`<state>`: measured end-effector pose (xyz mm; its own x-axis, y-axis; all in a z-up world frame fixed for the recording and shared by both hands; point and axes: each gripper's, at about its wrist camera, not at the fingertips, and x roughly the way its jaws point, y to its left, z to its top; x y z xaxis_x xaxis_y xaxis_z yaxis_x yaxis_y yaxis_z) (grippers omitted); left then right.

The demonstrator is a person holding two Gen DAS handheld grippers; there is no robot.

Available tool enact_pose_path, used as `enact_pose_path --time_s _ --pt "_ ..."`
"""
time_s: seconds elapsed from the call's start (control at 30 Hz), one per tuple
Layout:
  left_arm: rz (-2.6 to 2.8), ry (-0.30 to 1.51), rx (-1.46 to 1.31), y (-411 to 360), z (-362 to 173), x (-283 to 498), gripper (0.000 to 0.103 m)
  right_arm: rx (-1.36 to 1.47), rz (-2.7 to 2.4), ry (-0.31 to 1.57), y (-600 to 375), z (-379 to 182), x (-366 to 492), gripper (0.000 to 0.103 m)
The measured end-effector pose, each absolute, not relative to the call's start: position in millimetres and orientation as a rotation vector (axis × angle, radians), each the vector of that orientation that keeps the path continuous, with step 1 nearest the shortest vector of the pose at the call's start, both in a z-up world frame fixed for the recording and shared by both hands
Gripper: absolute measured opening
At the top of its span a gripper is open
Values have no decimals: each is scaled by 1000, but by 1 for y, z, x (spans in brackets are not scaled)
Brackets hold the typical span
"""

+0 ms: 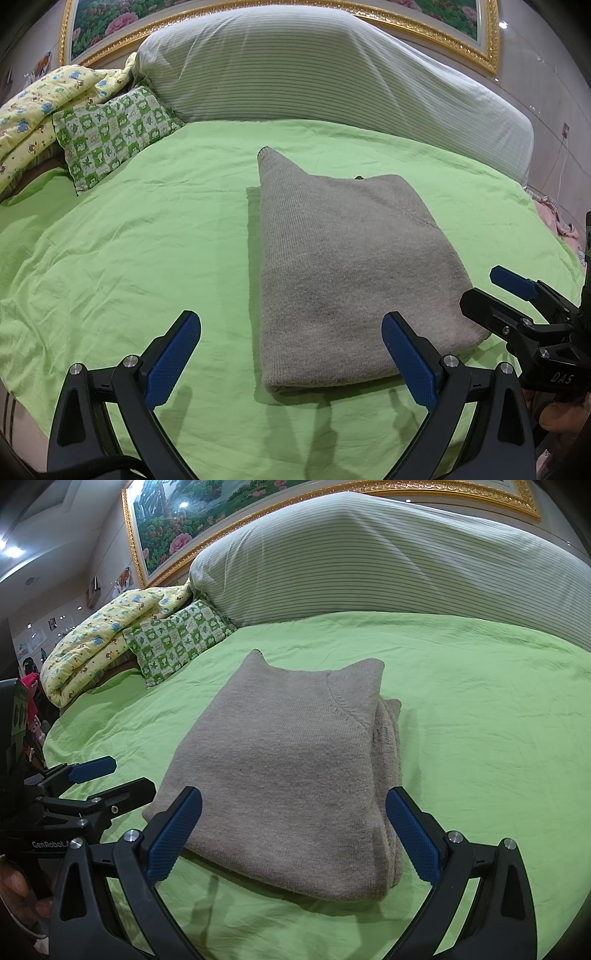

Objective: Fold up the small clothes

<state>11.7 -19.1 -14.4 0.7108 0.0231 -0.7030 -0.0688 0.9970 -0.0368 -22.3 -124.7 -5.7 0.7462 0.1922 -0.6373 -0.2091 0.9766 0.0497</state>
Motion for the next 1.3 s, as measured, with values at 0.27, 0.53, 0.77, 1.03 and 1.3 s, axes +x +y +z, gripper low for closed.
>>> enact_pose_path --time_s 0.27,0.53,0.77,1.03,1.3 --pt "51 778 -63 -19 -14 12 99 -26 220 694 -124 -6 -23 100" --pt "53 777 -63 -21 -14 11 99 -25 221 694 -122 -5 -25 100" --pt "54 778 -63 -22 -14 11 99 -26 222 695 -123 -5 -24 100" --pt "60 778 -64 -23 -15 12 99 -25 222 696 -122 -5 -24 100" --pt "61 776 -63 -24 -16 10 99 -24 226 697 -124 -3 -23 100"
